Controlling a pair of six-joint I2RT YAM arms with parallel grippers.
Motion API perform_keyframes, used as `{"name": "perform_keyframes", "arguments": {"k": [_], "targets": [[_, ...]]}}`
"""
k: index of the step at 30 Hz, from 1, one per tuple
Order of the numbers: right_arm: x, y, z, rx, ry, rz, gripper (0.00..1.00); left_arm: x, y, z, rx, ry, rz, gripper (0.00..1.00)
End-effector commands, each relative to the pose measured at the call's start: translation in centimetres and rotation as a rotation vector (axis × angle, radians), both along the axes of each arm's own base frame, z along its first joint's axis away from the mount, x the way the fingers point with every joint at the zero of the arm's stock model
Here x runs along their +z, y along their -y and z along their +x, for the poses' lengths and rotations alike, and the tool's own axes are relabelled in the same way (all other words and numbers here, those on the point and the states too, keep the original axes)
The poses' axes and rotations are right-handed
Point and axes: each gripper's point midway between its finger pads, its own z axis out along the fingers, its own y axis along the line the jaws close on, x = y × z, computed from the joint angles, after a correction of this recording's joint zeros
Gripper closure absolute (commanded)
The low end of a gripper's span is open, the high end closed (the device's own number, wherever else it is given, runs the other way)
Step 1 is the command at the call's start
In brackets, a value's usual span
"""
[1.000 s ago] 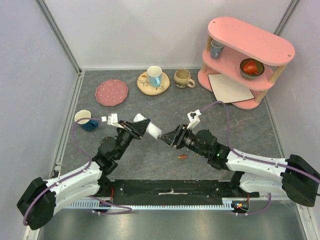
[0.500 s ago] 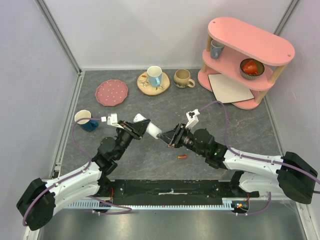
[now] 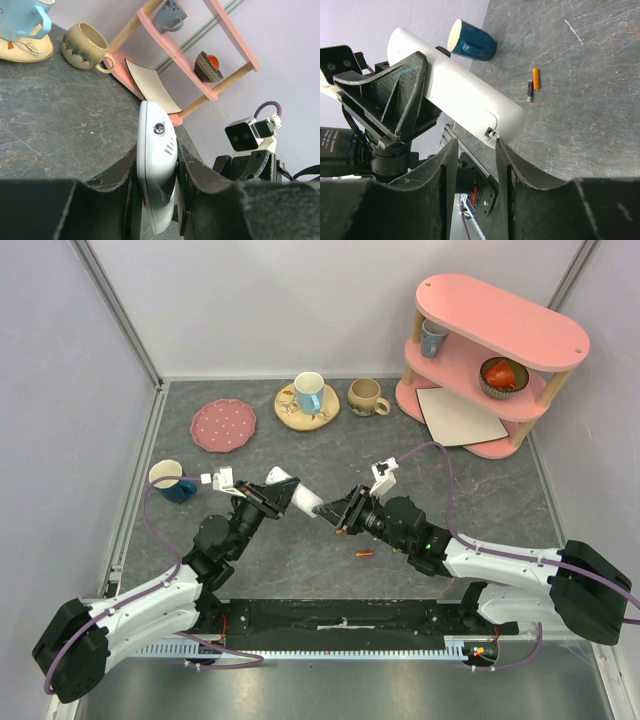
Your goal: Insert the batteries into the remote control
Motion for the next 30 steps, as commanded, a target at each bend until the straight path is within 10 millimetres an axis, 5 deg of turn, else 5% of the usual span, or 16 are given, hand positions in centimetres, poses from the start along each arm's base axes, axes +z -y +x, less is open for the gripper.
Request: {"name": "perform_keyframes", "arguments": {"k": [1, 30], "targets": [[2.5, -0.2, 1.2, -0.053, 0.023, 0.076, 0.57, 1.7, -0.4, 0.0, 0.024, 0.057, -0.016, 0.98], [2.7, -1.3, 1.9, -0.03, 0.017, 0.107, 0.67, 1.8, 0.0, -0.4, -0.005, 0.065, -0.027, 0.98]]}}
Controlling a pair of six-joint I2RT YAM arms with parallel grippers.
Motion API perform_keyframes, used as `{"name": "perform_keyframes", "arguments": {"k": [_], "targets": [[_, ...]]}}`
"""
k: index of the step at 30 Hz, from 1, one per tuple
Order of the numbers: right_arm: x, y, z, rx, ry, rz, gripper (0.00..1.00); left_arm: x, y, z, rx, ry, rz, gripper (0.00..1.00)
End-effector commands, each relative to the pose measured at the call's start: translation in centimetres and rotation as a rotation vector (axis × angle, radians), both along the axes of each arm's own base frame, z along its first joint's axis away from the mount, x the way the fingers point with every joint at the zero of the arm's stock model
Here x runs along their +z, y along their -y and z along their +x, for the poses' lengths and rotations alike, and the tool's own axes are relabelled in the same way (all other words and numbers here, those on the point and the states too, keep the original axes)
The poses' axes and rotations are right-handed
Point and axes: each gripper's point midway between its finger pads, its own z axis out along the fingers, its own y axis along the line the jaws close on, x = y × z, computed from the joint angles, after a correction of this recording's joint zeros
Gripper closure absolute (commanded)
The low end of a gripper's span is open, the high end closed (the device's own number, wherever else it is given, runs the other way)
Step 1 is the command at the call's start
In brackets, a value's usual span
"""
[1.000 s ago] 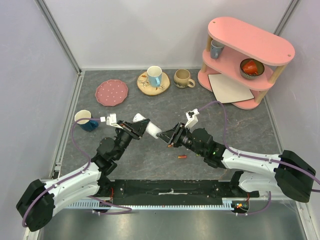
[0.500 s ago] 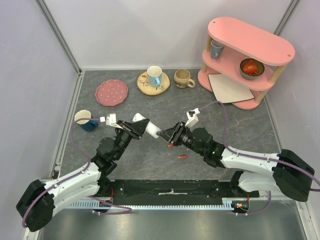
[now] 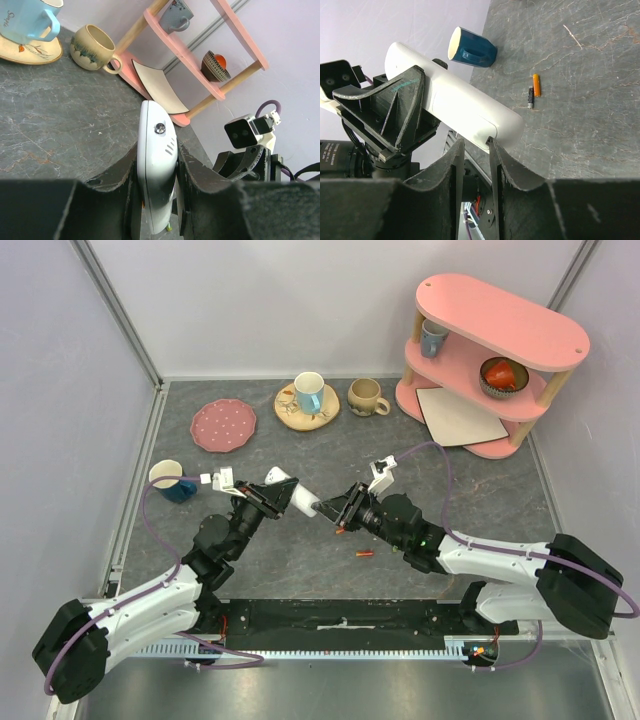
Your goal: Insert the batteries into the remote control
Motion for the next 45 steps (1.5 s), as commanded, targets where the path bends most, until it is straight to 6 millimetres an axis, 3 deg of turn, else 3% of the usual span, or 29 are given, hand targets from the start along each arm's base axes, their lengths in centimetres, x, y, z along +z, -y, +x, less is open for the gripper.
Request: {"name": "perform_keyframes", "arguments": {"k": [1, 12, 45], "targets": [[3.0, -0.9, 0.8, -0.008, 0.041, 0.075, 0.67, 2.2, 0.1, -0.5, -0.016, 0.062, -0.055, 0.98], [3.0, -0.7, 0.8, -0.006, 0.046, 0.075, 0.76, 2.1, 0.1, -0.3, -0.008, 0.06, -0.052, 0.98], [4.9, -0.2, 0.5, -0.001, 0.081, 0.089, 0.72, 1.5, -0.3, 0.4, 0.037, 0.054, 0.015, 0.98]]}}
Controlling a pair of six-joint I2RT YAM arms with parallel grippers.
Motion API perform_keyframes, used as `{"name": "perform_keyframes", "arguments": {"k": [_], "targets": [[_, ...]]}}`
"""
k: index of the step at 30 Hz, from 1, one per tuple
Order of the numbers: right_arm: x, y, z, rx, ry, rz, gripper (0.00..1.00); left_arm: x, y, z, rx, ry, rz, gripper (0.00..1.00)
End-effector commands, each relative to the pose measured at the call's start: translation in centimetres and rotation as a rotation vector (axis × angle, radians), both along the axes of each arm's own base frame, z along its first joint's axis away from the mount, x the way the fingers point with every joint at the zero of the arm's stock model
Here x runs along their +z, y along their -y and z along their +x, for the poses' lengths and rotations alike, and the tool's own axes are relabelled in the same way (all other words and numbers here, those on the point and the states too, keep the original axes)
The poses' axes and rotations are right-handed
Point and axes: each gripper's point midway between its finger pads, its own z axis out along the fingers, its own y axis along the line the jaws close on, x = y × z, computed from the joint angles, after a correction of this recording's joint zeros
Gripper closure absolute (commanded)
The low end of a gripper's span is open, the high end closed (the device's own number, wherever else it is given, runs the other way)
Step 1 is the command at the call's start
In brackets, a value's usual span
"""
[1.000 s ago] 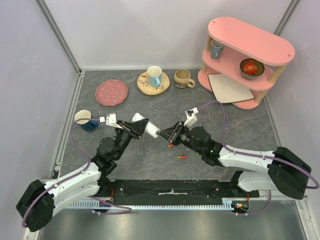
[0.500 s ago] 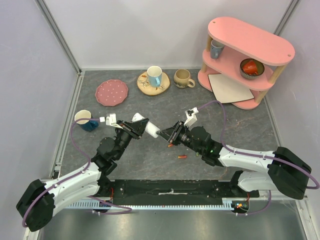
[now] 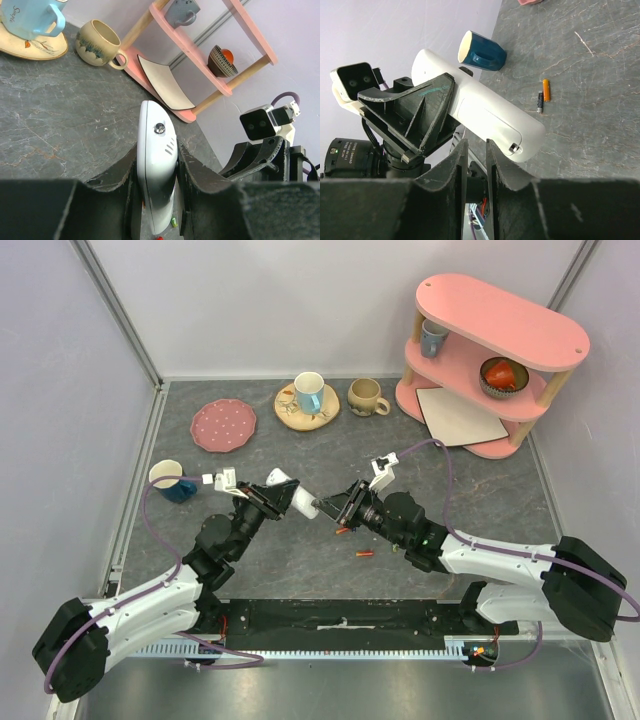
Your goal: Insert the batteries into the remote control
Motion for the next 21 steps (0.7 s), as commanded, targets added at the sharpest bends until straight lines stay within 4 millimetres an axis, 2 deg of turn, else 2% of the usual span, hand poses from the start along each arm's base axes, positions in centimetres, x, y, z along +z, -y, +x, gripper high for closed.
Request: {"name": "perform_keyframes", "arguments": {"k": [1, 2, 5, 6, 8, 14, 21], "targets": [[3.2, -0.2, 0.3, -0.005, 0.044, 0.063, 0.71, 2.4, -0.3, 0.2, 0.026, 0.069, -0.023, 0.98], [2.7, -0.1, 0.3, -0.009, 0.03, 0.058, 0.69, 2.4, -0.4, 0.2, 0.03, 0.07, -0.031, 0.98], [1.7, 0.2, 0.2, -0.014, -0.019, 0.066, 0.56, 3.0, -0.4, 0.2, 0.027, 0.085, -0.053, 0.98], [1.7, 0.2, 0.2, -0.015, -0.027, 0.074, 0.48, 3.2, -0.4, 0.1, 0.024, 0.089, -0.058, 0.98], [1.4, 0.1, 0.0, -0.008, -0.041, 0.079, 0.44, 3.6, -0.3, 0.0, 0.019, 0.1, -0.07, 0.98], [1.4, -0.1, 0.0, -0.002, -0.047, 0.082, 0.44, 4.3, -0.3, 0.0, 0.013, 0.115, -0.084, 0.98], [1.4, 0.2, 0.0, -0.008, -0.049, 0.082, 0.45, 4.2, -0.3, -0.1, 0.015, 0.115, -0.082, 0.98]]}}
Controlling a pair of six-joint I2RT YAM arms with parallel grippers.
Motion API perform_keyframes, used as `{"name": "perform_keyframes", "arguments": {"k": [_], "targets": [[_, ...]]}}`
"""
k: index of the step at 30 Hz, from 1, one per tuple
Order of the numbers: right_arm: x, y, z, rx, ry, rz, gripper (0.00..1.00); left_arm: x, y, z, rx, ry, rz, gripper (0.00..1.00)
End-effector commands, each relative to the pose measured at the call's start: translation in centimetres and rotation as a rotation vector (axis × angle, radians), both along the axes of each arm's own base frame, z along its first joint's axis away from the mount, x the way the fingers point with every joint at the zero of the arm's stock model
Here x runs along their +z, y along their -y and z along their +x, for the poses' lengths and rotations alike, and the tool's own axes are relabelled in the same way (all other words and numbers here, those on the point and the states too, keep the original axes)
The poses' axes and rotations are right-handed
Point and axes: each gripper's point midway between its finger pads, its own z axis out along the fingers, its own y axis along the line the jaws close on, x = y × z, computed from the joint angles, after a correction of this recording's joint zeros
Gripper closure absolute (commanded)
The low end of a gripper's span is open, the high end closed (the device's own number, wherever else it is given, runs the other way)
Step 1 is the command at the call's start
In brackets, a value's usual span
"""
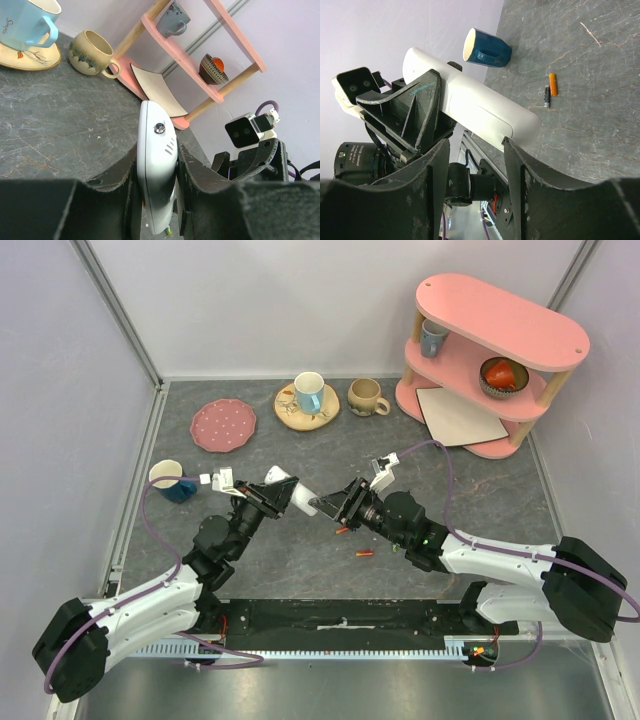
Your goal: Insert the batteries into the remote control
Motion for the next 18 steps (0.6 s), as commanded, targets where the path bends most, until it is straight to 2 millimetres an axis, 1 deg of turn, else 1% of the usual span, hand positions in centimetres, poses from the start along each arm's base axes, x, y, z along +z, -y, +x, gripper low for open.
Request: {"name": "perform_keyframes", "arguments": {"k": [1, 4, 5, 6, 8, 13, 18], "targets": [[1.3, 0.24, 0.14, -0.013, 0.008, 0.044, 0.45, 3.13, -0.27, -0.02, 0.014, 0.082, -0.053, 0.98], [1.14, 0.48, 0.0, -0.015, 0.005, 0.044, 0.42, 3.03, -0.31, 0.07, 0.02, 0.08, -0.046, 0.98], [1.11, 0.55, -0.05, -0.015, 0.005, 0.044, 0.37, 3.0, -0.31, 0.14, 0.023, 0.082, -0.04, 0.98], [1.45, 0.69, -0.11, -0.017, 0.012, 0.051, 0.35, 2.81, -0.25, 0.16, 0.023, 0.08, -0.031, 0.98], [1.31, 0.87, -0.2, -0.019, 0.011, 0.046, 0.32, 2.41, -0.41, 0.32, 0.034, 0.073, -0.021, 0.98], [0.81, 1.12, -0.13, -0.028, 0.007, 0.029, 0.34, 2.46, -0.22, 0.18, 0.02, 0.072, -0.037, 0.98], [0.56, 0.66, 0.0, -0.017, 0.001, 0.033, 0.38, 2.56, 0.02, -0.01, 0.004, 0.073, -0.047, 0.98]]}}
